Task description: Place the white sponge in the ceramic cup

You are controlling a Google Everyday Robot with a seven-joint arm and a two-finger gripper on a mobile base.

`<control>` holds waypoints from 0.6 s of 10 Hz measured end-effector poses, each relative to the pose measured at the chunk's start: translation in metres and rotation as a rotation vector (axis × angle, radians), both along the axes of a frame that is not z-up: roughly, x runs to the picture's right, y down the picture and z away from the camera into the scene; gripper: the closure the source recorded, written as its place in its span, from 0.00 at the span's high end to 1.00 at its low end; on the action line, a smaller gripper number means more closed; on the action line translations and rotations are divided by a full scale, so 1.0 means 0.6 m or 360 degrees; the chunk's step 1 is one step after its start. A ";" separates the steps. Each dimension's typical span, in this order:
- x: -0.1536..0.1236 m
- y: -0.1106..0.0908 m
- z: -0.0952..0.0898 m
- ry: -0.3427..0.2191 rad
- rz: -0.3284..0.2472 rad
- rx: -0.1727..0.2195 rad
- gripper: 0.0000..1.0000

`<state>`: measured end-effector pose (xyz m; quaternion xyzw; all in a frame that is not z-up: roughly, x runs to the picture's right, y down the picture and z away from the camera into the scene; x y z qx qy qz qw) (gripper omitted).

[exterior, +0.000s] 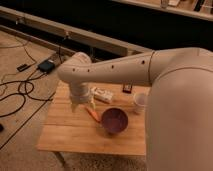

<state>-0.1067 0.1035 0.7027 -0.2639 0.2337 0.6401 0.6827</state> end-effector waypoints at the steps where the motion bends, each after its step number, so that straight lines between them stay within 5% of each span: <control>1: -0.001 0.000 0.000 -0.0002 -0.0001 0.0000 0.65; 6: -0.044 -0.002 0.051 -0.0143 -0.0184 0.0035 0.65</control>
